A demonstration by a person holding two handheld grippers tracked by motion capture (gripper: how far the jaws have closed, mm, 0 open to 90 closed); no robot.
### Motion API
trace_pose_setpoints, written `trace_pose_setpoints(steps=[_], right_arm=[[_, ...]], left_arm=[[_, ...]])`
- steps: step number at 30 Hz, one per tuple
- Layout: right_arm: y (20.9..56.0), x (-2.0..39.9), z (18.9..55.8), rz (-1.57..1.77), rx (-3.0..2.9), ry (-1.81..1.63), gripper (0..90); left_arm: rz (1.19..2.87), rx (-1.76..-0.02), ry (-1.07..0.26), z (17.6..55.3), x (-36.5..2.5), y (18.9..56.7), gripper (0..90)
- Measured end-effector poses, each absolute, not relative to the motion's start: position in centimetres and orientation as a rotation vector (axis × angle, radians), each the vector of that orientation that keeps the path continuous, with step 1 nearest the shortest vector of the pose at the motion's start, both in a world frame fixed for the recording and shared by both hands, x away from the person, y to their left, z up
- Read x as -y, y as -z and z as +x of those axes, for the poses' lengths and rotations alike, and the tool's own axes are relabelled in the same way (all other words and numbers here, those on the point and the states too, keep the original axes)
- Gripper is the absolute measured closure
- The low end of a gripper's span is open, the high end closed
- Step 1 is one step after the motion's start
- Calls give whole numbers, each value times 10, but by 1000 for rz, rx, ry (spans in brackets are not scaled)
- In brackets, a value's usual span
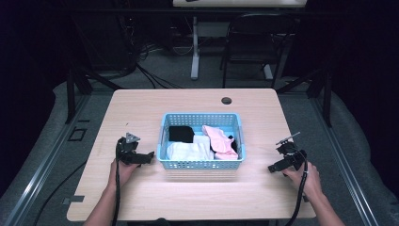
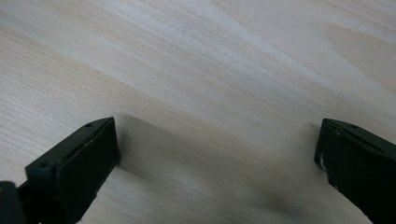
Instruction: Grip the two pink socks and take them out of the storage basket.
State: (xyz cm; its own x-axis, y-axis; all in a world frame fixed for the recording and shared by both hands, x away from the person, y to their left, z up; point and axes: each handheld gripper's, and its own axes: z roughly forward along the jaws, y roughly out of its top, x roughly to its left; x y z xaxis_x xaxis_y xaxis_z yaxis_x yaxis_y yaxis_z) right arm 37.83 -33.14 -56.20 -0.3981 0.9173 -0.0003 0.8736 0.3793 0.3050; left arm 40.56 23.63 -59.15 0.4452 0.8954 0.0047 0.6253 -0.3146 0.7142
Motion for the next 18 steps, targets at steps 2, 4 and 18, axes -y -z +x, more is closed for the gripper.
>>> trace_pose_setpoints(steps=[2,4,18], right_arm=[[562,331,378,1616,-2463,-387,0],[562,332,378,1615,-2462,-388,0],[561,329,379,1590,-2471,-373,0]], left_arm=[[2053,-1269,-539,406,-236,591,11],[2053,-1269,-539,406,-236,592,11],[2053,-1269,-538,406,-236,592,11]])
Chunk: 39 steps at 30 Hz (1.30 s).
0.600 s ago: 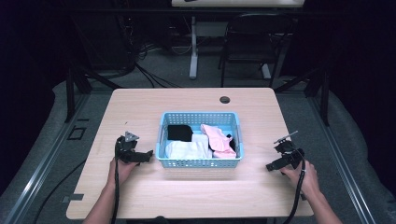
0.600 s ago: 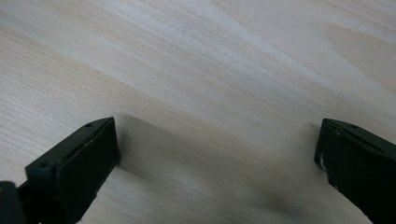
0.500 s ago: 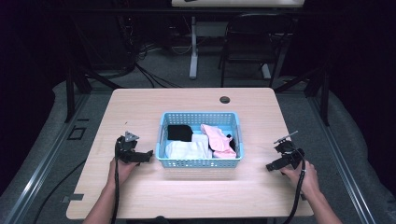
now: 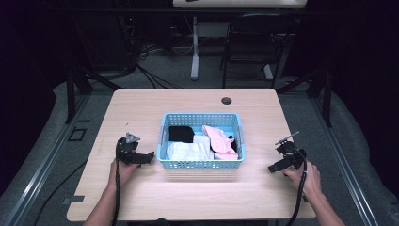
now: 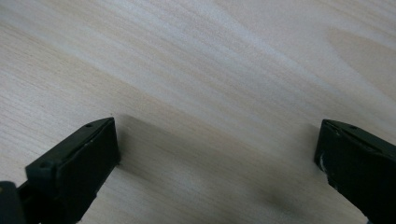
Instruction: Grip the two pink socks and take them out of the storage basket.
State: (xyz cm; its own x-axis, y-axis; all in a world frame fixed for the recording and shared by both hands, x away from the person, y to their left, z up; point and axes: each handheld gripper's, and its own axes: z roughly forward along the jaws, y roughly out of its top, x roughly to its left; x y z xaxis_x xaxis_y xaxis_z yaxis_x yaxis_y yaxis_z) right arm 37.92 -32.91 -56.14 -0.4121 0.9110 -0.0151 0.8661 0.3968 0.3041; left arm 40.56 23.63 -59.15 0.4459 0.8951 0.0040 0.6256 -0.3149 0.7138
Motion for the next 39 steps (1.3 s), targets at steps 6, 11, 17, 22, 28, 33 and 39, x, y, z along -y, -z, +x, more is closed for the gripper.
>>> trace_pose_setpoints(steps=[6,11,17,22,28,33,39], right_arm=[[550,325,378,1537,-2506,-358,0],[536,320,378,1520,-2507,-399,0],[525,316,376,1488,-2506,-432,0],[510,309,377,1454,-2512,-494,0],[498,305,376,1422,-2511,-536,0],[484,301,376,1409,-2507,-590,0],[468,295,376,1381,-2514,-647,0]], left_arm=[[2057,-1267,-538,406,-237,591,11],[2056,-1267,-537,406,-237,591,11],[2057,-1267,-538,405,-237,591,12],[2057,-1267,-538,405,-237,591,12],[2056,-1268,-538,405,-236,591,12],[2052,-1276,-534,405,-236,591,12],[2052,-1277,-533,404,-236,591,12]])
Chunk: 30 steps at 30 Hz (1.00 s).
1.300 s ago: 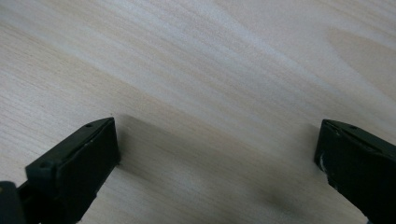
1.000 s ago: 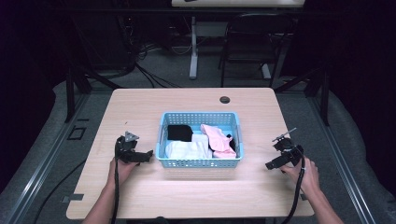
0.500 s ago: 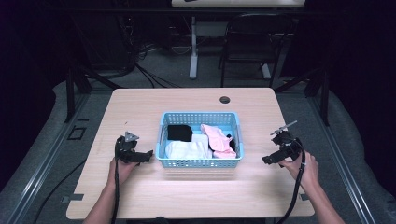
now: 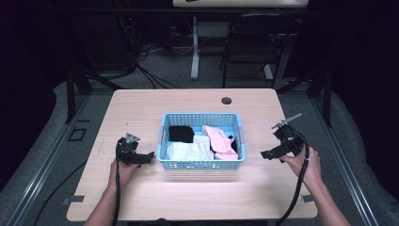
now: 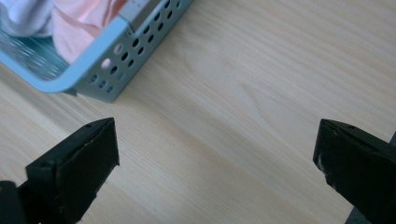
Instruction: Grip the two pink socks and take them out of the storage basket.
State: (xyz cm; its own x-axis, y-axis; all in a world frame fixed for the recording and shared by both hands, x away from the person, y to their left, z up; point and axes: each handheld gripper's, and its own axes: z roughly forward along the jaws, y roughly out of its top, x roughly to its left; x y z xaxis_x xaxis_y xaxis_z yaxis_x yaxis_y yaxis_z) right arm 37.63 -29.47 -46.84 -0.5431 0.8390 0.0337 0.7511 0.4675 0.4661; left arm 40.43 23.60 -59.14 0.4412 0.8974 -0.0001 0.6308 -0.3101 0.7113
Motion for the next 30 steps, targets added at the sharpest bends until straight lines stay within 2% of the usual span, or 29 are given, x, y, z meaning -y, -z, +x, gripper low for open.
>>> trace_pose_setpoints(steps=[11,30], right_arm=[[449,276,383,1344,-2519,-709,0],[423,217,404,1194,-2595,-752,0]], left_arm=[[2052,-1277,-533,404,-236,591,11],[2052,-1277,-533,404,-236,591,12]])
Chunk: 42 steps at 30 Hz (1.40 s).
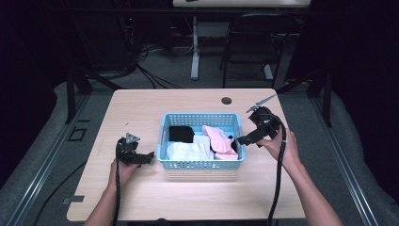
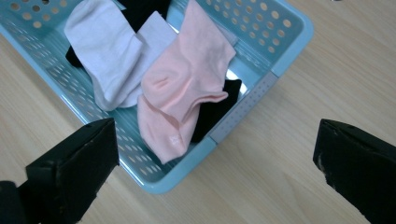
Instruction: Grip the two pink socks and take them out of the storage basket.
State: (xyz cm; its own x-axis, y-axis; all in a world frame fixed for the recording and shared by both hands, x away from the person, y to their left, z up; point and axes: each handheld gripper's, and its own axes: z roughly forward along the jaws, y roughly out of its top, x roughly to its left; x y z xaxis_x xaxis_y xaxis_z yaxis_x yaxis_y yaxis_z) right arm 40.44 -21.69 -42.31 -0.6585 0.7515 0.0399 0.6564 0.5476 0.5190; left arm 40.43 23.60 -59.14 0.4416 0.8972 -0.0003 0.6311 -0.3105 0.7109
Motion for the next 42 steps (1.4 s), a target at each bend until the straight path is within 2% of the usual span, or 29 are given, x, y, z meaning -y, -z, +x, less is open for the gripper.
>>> trace_pose_setpoints(steps=[14,25,34,36,37,40,41,42], right_arm=[[441,170,429,1150,-2699,-712,0],[458,152,446,1141,-2768,-674,16],[483,134,463,1167,-2810,-565,155],[488,132,467,1184,-2815,-525,200],[494,130,470,1192,-2820,-493,252],[498,127,473,1213,-2821,-475,297],[502,125,475,1219,-2821,-454,354],[502,125,475,1219,-2821,-454,354]], left_arm=[[2053,-1277,-532,404,-236,591,12],[2052,-1277,-533,404,-236,591,11],[2048,-1279,-533,404,-236,591,12],[2048,-1279,-533,404,-236,592,12],[2049,-1278,-532,404,-236,591,12],[2049,-1278,-532,404,-236,591,12],[2049,-1278,-532,404,-236,591,12],[2050,-1277,-533,404,-236,591,12]])
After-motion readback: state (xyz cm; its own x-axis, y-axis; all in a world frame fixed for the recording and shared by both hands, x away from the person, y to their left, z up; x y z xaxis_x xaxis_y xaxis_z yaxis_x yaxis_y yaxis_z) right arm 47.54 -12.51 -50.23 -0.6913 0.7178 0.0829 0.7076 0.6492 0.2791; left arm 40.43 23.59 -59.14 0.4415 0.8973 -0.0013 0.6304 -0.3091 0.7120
